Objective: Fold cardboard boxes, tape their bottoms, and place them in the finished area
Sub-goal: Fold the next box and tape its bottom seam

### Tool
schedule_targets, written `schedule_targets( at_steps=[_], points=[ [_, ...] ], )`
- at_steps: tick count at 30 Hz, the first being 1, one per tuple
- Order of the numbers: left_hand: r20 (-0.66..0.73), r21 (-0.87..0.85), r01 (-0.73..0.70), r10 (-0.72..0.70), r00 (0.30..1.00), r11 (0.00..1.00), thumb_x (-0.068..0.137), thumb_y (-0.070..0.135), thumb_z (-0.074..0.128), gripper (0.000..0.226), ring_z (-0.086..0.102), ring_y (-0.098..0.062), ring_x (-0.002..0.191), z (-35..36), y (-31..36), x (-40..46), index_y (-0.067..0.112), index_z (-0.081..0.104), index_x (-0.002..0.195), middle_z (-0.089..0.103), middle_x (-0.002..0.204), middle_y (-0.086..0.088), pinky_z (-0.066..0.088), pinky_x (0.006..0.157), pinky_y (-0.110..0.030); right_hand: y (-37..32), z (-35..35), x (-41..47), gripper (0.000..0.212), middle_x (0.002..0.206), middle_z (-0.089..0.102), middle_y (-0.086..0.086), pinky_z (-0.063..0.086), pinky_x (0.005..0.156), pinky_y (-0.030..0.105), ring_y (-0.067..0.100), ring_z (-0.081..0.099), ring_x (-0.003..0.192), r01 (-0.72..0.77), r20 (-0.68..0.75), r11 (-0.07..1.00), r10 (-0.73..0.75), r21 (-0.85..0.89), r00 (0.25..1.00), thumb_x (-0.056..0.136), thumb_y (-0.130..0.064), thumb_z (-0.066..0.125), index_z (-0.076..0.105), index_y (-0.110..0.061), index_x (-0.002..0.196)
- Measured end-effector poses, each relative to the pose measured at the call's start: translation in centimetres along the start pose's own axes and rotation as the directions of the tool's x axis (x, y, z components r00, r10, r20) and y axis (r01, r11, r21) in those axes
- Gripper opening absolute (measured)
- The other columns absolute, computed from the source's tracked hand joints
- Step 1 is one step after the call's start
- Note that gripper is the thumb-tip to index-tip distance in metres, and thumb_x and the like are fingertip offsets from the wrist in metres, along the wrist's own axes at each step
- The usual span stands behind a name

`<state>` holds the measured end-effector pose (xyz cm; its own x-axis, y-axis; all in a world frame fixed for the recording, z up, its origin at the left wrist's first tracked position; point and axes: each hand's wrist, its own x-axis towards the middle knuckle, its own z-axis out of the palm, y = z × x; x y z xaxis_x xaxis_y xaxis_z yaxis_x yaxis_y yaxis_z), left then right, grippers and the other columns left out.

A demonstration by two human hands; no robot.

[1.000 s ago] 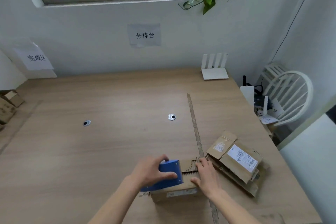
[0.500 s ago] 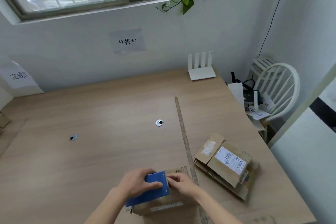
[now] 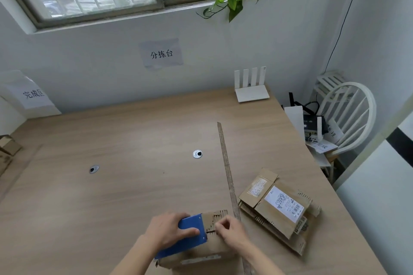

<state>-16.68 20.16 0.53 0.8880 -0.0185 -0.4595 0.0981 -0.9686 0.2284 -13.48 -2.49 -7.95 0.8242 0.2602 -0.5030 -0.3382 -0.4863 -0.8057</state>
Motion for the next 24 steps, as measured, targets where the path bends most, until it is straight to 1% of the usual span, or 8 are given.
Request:
schedule_targets(
  at_steps=[2,4,9,14,17,19,22,24],
  points=[
    [0.019,0.004,0.006,-0.006,1.0,1.0,0.071,0.091,0.042,0.067,0.062,-0.007,0.088,-0.1,-0.2,0.0,0.046,0.063,0.115,0.068,0.102,0.02,0.046,0.071,-0.028,1.5,-1.6,-0.1,0.008,0.09,0.073,-0.002,0.056,0.087,0.033,0.013,0.068,0.088,-0.049,-0.095,0.998,0.052,0.037,0.994,0.094,-0.024,0.065,0.066,-0.019,0.088],
    [0.025,0.031,0.001,-0.002,1.0,1.0,0.071,0.091,0.041,0.065,0.063,-0.009,0.088,-0.1,0.4,0.4,0.045,0.063,0.111,0.068,0.102,0.018,0.045,0.071,-0.029,2.7,-2.6,-0.3,0.009,0.089,0.072,-0.001,0.057,0.089,0.04,0.016,0.069,0.088,-0.095,-0.164,0.995,0.101,0.042,0.981,0.093,-0.023,0.065,0.066,-0.018,0.085],
    [0.055,0.134,-0.008,0.0,0.998,0.991,0.075,0.087,0.043,0.069,0.065,-0.015,0.088,0.3,2.8,1.8,0.033,0.069,0.108,0.071,0.099,0.009,0.046,0.07,-0.031,4.0,-2.4,-0.4,0.011,0.097,0.072,0.01,0.059,0.066,0.024,0.021,0.074,0.084,-0.243,-0.156,0.906,0.311,0.347,0.938,0.087,0.001,0.064,0.07,-0.002,0.079],
    [0.032,0.165,0.002,-0.007,0.999,0.986,0.074,0.087,0.043,0.069,0.065,-0.018,0.086,0.6,3.1,2.1,0.029,0.069,0.101,0.071,0.096,0.007,0.045,0.069,-0.033,3.8,-2.5,-0.1,0.019,0.086,0.072,0.012,0.061,0.067,0.029,0.025,0.075,0.078,-0.287,-0.117,0.844,0.375,0.453,0.92,0.088,0.001,0.064,0.072,-0.002,0.072],
    [0.022,0.173,0.003,-0.007,1.0,0.985,0.073,0.088,0.042,0.072,0.065,-0.019,0.085,0.6,3.1,2.3,0.026,0.069,0.099,0.071,0.094,0.005,0.043,0.068,-0.033,4.2,-2.3,0.4,0.031,0.074,0.07,0.012,0.064,0.075,0.038,0.023,0.069,0.067,-0.315,-0.088,0.851,0.384,0.421,0.919,0.09,-0.006,0.066,0.07,-0.008,0.059],
    [0.012,0.176,0.009,-0.011,1.0,0.984,0.071,0.09,0.041,0.076,0.065,-0.02,0.084,0.7,3.0,2.4,0.024,0.069,0.098,0.071,0.091,0.004,0.044,0.067,-0.034,4.6,-2.0,0.6,0.035,0.073,0.07,0.008,0.063,0.072,0.037,0.023,0.067,0.065,-0.343,-0.077,0.872,0.392,0.349,0.917,0.09,-0.015,0.071,0.069,-0.011,0.055],
    [0.003,0.165,0.011,-0.012,1.0,0.986,0.07,0.091,0.041,0.078,0.066,-0.02,0.084,0.9,2.9,2.4,0.025,0.07,0.1,0.071,0.092,0.004,0.049,0.07,-0.034,3.9,-1.9,0.6,0.025,0.086,0.075,0.004,0.064,0.072,0.036,0.025,0.074,0.08,-0.384,-0.109,0.894,0.415,0.23,0.903,0.087,-0.031,0.078,0.076,-0.013,0.07],
    [-0.002,0.153,0.007,-0.007,1.0,0.988,0.071,0.091,0.041,0.078,0.066,-0.019,0.084,0.9,2.8,2.4,0.027,0.07,0.104,0.071,0.094,0.005,0.051,0.073,-0.035,3.1,-2.1,0.7,0.026,0.088,0.075,-0.008,0.059,0.076,0.03,0.018,0.073,0.089,-0.351,-0.192,0.935,0.353,0.043,0.916,0.085,-0.041,0.078,0.077,-0.02,0.069]
  ],
)
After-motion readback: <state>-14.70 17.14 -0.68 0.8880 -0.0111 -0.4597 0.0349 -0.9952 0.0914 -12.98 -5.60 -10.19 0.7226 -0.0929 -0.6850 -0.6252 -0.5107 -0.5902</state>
